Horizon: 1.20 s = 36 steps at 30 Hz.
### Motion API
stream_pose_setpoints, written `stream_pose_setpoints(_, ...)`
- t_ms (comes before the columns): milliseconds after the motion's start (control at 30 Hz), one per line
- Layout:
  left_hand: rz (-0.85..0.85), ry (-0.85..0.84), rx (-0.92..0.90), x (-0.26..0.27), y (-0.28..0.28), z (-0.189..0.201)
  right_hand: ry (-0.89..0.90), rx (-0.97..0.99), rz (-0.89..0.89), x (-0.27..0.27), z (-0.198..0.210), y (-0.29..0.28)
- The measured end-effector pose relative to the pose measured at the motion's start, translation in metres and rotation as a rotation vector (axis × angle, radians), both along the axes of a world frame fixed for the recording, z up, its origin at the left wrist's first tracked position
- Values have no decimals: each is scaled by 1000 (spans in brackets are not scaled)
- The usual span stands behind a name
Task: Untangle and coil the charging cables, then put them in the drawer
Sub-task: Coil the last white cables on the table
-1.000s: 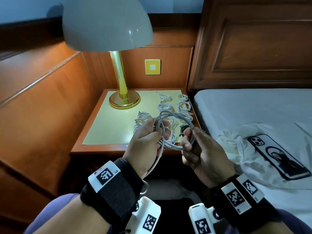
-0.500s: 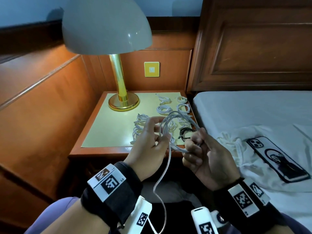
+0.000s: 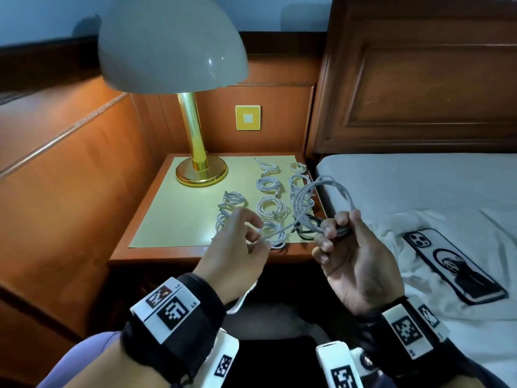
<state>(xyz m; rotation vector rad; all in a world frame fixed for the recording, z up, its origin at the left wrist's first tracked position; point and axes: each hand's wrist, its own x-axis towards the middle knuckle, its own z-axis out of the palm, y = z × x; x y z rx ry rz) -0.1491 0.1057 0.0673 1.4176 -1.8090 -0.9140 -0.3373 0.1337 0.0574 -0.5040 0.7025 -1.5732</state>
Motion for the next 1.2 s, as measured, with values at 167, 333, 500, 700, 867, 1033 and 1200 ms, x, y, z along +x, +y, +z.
stream_pose_setpoints(167,131,-30,-189,13,-3,7,111,-18,-119,-5,-2,-1)
stream_pose_setpoints(333,43,86,-234,11,3,11,308,-81,-224,-1,-5,-5)
stream_pose_setpoints(500,-102,-106,-448,15,4,6,493,-174,-271,4,-9,-4)
stream_pose_setpoints(700,-281,-85,-556,12,11,12,760,-186,-138,13,-13,2)
stream_pose_setpoints(867,-142,-69,-600,17,1,14,772,-170,68,23,-16,5)
stream_pose_setpoints(1033,-136,-150,-653,26,-9,18,531,-42,282,24,-15,3)
stream_pose_setpoints(1200,-77,-84,-653,40,-15,21,463,7,337,16,-12,2)
